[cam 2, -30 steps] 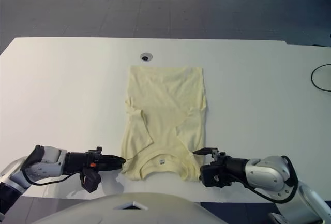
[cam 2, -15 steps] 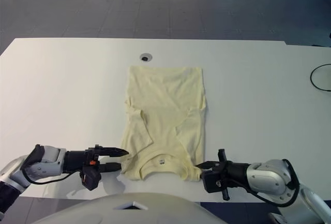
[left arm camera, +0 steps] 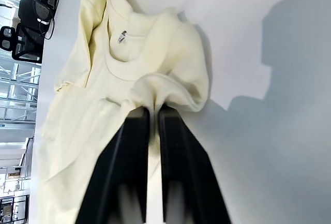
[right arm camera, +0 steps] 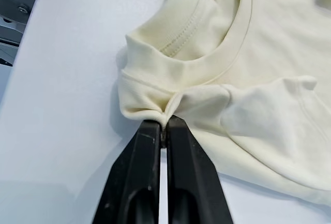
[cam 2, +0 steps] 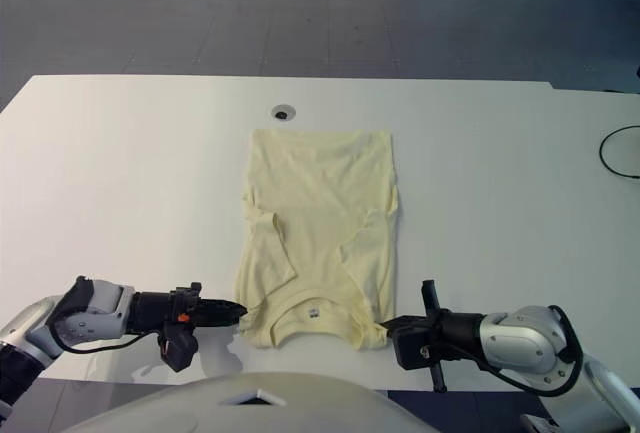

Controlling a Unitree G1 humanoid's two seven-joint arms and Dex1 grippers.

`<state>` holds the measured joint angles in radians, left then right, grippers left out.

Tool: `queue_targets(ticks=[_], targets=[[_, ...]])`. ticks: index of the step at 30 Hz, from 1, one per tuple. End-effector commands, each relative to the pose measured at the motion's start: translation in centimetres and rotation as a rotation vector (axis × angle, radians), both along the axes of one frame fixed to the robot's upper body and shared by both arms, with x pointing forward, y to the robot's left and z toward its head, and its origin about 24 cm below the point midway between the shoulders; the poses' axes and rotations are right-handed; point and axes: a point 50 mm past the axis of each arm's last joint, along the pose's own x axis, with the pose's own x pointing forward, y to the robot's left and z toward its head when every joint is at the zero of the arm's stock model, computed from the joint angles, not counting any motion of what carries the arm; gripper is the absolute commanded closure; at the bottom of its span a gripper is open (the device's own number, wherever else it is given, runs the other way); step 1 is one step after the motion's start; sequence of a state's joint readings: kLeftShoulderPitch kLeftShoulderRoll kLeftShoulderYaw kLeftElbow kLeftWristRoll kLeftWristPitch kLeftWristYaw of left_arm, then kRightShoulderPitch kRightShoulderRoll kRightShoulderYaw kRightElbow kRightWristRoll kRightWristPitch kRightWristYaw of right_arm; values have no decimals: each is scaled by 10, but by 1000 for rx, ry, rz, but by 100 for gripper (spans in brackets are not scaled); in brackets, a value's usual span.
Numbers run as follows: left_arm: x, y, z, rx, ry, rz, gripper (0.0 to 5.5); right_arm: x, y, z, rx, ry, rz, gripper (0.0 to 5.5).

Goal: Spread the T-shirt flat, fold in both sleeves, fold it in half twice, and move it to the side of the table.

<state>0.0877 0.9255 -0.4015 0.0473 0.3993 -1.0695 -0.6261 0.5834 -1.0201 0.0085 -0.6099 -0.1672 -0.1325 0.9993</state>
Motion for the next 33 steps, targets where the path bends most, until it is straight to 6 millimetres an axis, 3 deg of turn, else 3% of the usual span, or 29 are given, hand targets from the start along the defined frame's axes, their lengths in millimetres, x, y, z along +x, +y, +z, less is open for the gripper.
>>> queue_targets(ticks=[1,10,19,33], targets=[[-7,7,-18,126,69,4,547,2,-2,3,8,-11,-9,550],[-4,12,-1,64,115,59,547,10,-4,19,133,4,-25,550],[1,18,36,-6,238,155,547,24,-15,37,224,40,-62,550],[-15,20,68,4,470,176,547,7,-18,60,377,300,-10,550]])
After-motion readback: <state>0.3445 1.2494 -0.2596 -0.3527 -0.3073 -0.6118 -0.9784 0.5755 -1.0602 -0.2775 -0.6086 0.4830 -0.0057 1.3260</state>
